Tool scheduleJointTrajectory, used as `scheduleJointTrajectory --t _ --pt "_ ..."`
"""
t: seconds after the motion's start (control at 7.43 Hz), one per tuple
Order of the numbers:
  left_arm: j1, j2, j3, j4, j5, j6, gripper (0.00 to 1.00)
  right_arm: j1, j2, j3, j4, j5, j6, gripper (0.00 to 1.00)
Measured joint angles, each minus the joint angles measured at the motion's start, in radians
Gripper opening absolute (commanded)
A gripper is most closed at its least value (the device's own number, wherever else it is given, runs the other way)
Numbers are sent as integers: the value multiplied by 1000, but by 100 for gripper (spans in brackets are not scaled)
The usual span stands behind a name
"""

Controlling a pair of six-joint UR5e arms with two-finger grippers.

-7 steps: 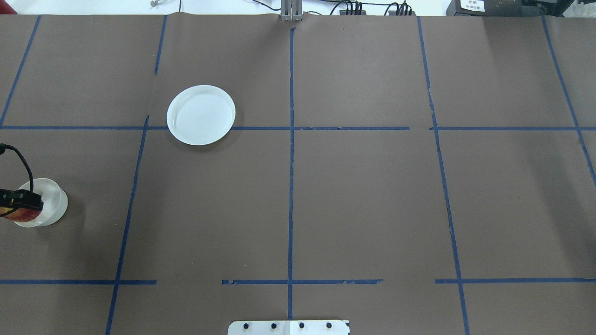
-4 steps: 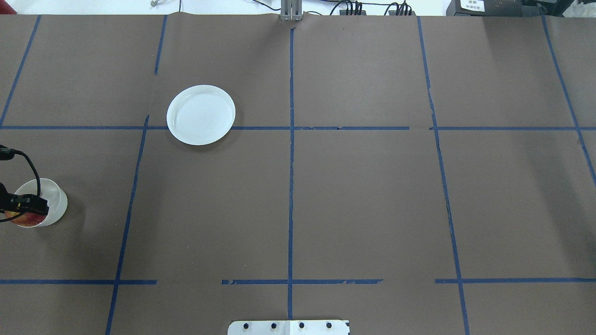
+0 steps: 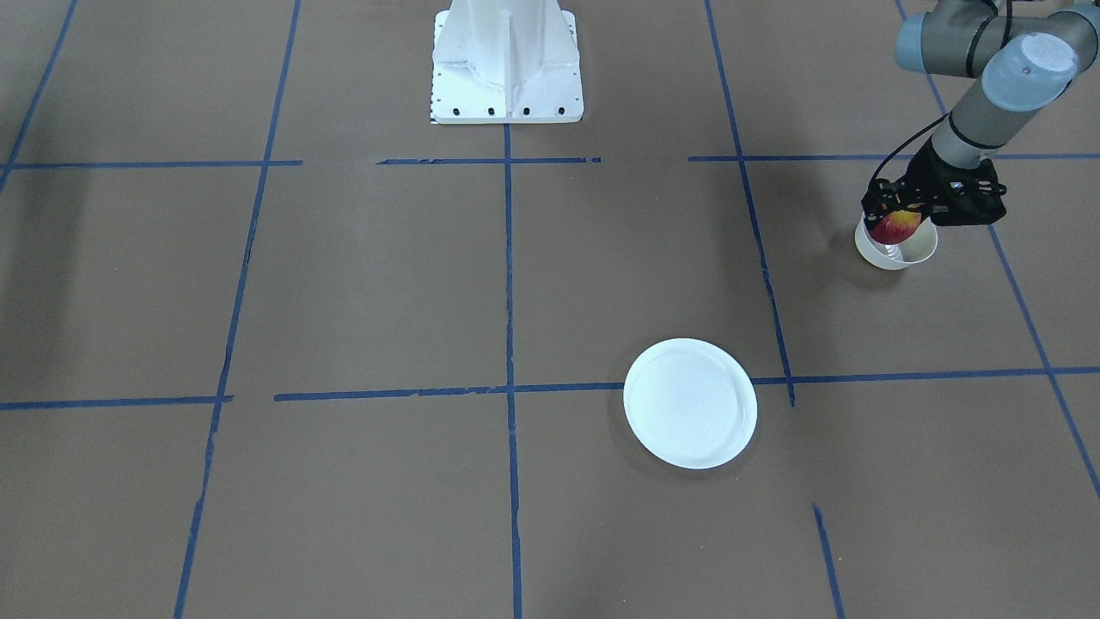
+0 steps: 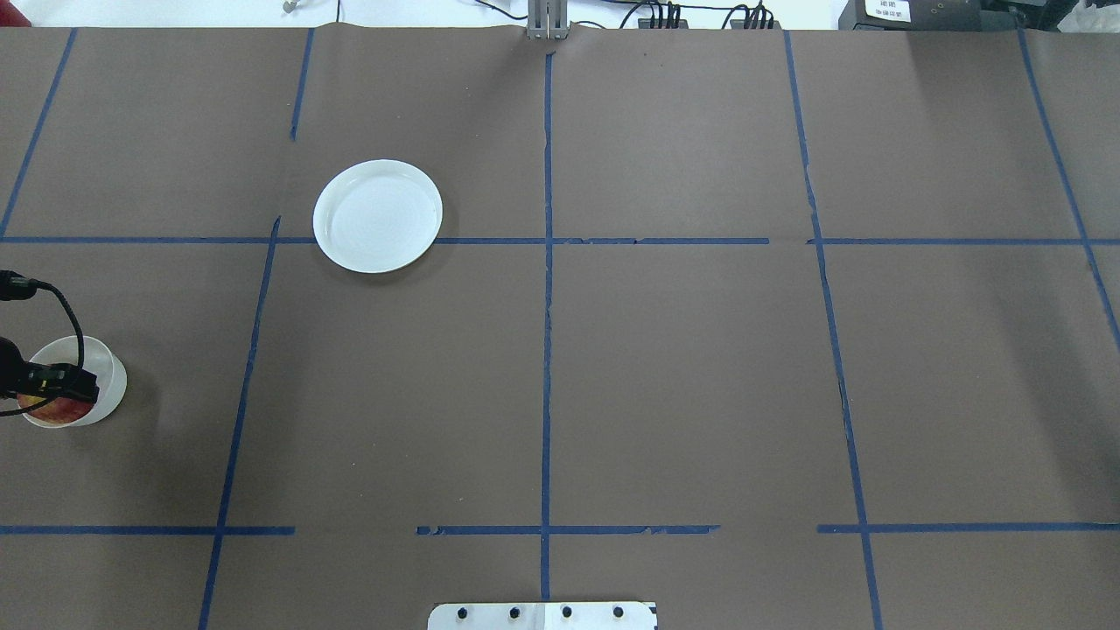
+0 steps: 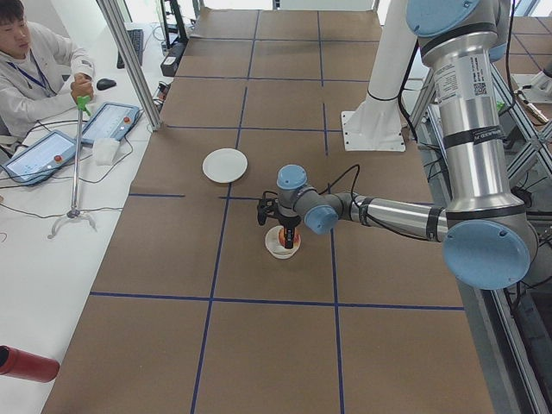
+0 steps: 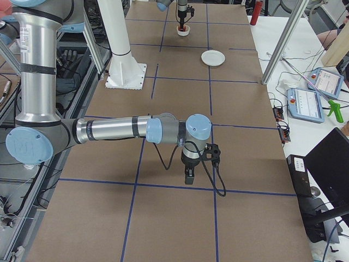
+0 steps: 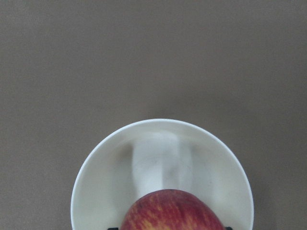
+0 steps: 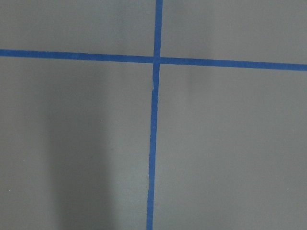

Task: Move apple from plate to bowl

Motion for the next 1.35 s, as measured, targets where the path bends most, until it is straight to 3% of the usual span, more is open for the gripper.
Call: scheduleJointTrajectory --t 0.13,0.27,0.67,0.94,1.35 --pt "0 -1 3 0 0 1 90 0 0 0 0 0 1 100" --pt "0 -2 4 -2 0 1 92 0 0 -1 0 0 1 100" --pt "-5 12 -14 -9 -8 7 91 0 0 1 0 0 1 100" --pt "-33 77 -87 -1 -81 82 91 0 0 0 0 0 1 100" --pt "-277 156 -153 75 -190 366 91 0 0 1 0 0 1 100"
